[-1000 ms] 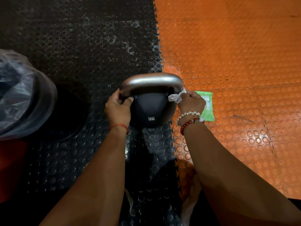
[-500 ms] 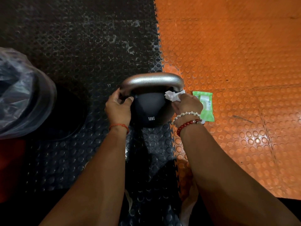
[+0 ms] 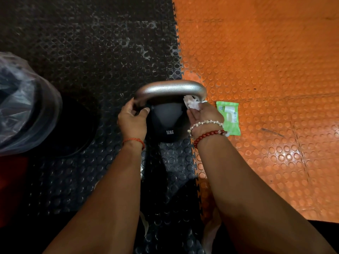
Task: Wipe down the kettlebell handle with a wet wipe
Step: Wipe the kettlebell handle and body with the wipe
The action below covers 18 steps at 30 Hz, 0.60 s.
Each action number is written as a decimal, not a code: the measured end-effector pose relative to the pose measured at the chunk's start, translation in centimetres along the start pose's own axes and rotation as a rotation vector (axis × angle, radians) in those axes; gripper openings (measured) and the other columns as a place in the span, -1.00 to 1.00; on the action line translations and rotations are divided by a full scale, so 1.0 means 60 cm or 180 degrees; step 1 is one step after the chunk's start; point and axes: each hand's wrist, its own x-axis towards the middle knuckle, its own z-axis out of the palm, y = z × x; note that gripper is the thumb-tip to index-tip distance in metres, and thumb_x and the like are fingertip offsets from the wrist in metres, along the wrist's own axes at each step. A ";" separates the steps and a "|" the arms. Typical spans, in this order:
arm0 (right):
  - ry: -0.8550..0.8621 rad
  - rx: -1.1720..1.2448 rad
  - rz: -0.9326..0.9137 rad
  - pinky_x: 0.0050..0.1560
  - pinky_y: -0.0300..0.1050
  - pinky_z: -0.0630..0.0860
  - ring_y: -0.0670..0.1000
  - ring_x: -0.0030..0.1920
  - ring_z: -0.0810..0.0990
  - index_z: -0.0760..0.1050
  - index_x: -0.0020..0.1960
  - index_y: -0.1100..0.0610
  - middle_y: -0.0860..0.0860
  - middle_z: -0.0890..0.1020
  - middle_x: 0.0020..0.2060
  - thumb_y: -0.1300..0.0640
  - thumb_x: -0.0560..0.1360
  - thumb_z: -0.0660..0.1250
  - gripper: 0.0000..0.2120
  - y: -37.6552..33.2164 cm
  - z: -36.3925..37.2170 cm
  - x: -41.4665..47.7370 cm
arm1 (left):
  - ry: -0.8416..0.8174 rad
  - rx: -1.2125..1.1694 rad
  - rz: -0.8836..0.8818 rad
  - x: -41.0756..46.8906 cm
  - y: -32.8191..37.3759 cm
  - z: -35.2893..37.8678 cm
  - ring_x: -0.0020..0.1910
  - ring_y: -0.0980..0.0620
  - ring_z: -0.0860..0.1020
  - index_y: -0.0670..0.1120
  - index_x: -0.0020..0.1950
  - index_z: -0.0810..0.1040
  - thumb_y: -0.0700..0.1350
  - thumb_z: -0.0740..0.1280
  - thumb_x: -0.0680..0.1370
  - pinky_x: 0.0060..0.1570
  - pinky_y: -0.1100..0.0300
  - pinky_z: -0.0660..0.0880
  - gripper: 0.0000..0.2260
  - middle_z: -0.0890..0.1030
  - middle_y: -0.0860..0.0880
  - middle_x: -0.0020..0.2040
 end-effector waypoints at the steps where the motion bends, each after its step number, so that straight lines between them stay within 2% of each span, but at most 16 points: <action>1: 0.0022 0.0025 -0.0018 0.09 -0.03 0.59 0.05 -0.07 0.65 0.53 0.04 0.24 0.15 0.64 -0.05 0.29 0.49 0.27 -0.86 0.002 0.001 0.000 | -0.0002 0.0009 -0.0002 0.000 0.001 0.000 -0.09 0.09 0.61 -0.13 0.13 0.62 -0.30 0.43 0.44 0.07 0.22 0.55 -0.72 0.68 -0.13 0.01; 5: 0.0114 0.0057 -0.0055 0.10 -0.01 0.59 0.05 -0.14 0.65 0.53 0.04 0.24 0.17 0.64 -0.05 0.31 0.50 0.25 -0.85 0.004 0.001 0.008 | 0.0001 0.0091 0.0038 0.000 0.003 0.000 -0.11 0.10 0.59 -0.12 0.12 0.63 -0.29 0.42 0.44 0.09 0.18 0.55 -0.73 0.68 -0.11 -0.02; 8: -0.0090 -0.0090 0.0001 0.20 -0.01 0.54 0.05 -0.10 0.61 0.50 0.08 0.30 0.25 0.58 0.11 0.33 0.52 0.21 -0.83 0.004 0.000 0.010 | 0.0016 0.0134 0.0043 0.000 0.000 0.000 -0.10 0.09 0.58 -0.11 0.14 0.62 -0.26 0.43 0.44 0.10 0.14 0.56 -0.72 0.68 -0.15 0.00; 11: 0.0082 0.0182 0.0144 0.12 -0.02 0.58 0.08 0.03 0.65 0.53 -0.13 0.22 0.15 0.64 -0.11 0.30 0.50 0.25 -0.91 0.006 0.002 0.009 | 0.0026 0.0178 0.0004 0.000 0.001 0.000 -0.13 0.10 0.56 -0.08 0.11 0.63 -0.24 0.43 0.43 0.08 0.10 0.56 -0.73 0.68 -0.19 -0.02; 13: 0.0067 0.0293 0.0211 0.13 -0.03 0.58 0.08 0.05 0.65 0.51 -0.16 0.20 0.12 0.64 -0.16 0.29 0.52 0.24 -0.88 0.004 0.007 0.005 | 0.0021 0.0146 0.0018 -0.001 0.002 -0.001 -0.15 0.10 0.56 -0.06 0.09 0.64 -0.24 0.43 0.42 0.08 0.10 0.56 -0.74 0.67 -0.12 -0.07; 15: -0.0013 0.0370 0.0260 0.13 -0.03 0.57 0.08 0.02 0.64 0.47 -0.16 0.21 0.14 0.62 -0.16 0.31 0.53 0.21 -0.88 -0.002 0.009 -0.001 | 0.0005 0.0115 0.0031 0.000 0.001 -0.001 -0.15 0.10 0.58 -0.06 0.09 0.64 -0.25 0.43 0.42 0.05 0.15 0.57 -0.73 0.68 -0.07 -0.08; 18: 0.0028 0.0258 0.0218 0.05 -0.05 0.60 0.07 -0.12 0.62 0.46 -0.14 0.22 0.15 0.58 -0.19 0.32 0.54 0.21 -0.90 -0.006 0.007 0.003 | -0.0007 0.0126 0.0020 0.001 -0.001 -0.002 -0.14 0.08 0.59 -0.04 0.09 0.64 -0.23 0.44 0.40 0.06 0.13 0.57 -0.73 0.69 -0.09 -0.06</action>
